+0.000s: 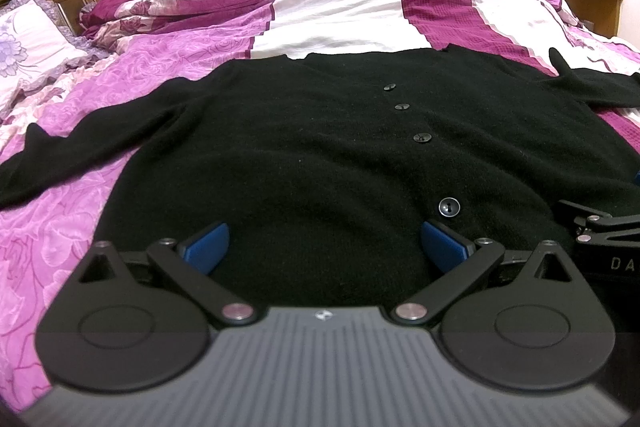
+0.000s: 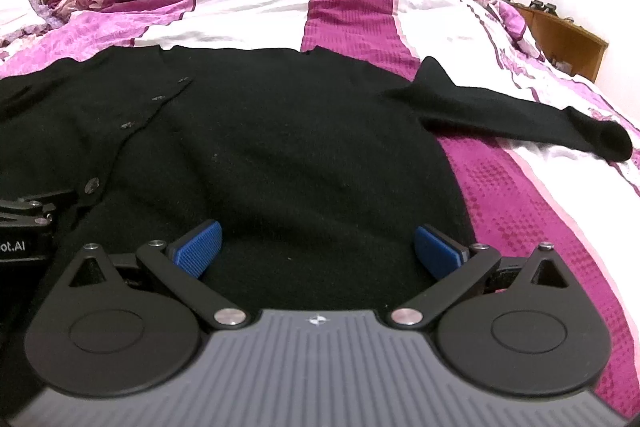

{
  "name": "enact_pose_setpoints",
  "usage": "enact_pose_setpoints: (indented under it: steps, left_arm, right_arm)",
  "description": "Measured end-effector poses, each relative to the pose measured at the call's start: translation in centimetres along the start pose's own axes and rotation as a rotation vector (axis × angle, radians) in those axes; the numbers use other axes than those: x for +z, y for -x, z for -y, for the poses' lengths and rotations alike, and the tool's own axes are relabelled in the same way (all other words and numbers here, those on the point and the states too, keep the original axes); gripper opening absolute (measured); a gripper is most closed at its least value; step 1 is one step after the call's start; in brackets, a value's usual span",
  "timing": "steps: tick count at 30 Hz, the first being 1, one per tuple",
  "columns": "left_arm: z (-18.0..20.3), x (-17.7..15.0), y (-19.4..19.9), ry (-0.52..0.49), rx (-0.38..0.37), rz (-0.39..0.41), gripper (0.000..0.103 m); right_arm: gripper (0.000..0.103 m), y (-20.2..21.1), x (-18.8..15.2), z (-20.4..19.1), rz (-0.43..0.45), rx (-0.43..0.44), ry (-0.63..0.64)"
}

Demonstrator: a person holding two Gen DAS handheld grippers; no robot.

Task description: Fold small clothes

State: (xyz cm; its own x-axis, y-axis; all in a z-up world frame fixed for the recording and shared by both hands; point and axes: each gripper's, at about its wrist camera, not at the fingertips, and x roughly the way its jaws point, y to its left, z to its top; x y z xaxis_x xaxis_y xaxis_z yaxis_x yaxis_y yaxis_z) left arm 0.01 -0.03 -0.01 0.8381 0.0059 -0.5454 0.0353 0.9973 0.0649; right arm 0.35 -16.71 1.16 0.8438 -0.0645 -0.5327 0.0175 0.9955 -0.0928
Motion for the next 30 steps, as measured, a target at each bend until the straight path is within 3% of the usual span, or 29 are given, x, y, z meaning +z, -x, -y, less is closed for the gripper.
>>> enact_pose_setpoints:
  steps: [4, 8, 11, 15, 22, 25, 30]
  left_arm:
    - [-0.2, 0.1, 0.2, 0.004, -0.008, 0.001, 0.103]
    - [-2.3, 0.5, 0.4, 0.038, -0.068, -0.033, 0.103]
    - [-6.0, 2.3, 0.5, 0.159, -0.089, -0.033, 0.103]
    - [-13.1, 4.3, 1.0, 0.388, -0.171, -0.018, 0.103]
    - [-25.9, 4.4, 2.3, 0.744, 0.023, 0.054, 0.103]
    - [-29.7, 3.8, 3.0, 0.821, 0.124, 0.067, 0.103]
    - [-35.1, 2.0, 3.4, 0.936, 0.259, 0.065, 0.103]
  right_arm:
    - [0.103, 0.5, 0.1, -0.1, 0.013, -0.009, -0.001]
    - [0.103, 2.3, 0.6, -0.6, 0.018, 0.006, -0.046]
    - [0.103, 3.2, 2.1, -2.3, 0.086, 0.051, -0.006]
    - [0.103, 3.6, 3.8, -4.9, 0.171, 0.09, 0.031]
    - [0.103, 0.0, 4.4, -9.9, 0.055, 0.211, 0.043]
    - [0.102, -1.4, 4.8, -12.2, 0.015, 0.275, 0.1]
    - [0.102, -2.6, 4.4, -13.4, -0.013, 0.268, 0.127]
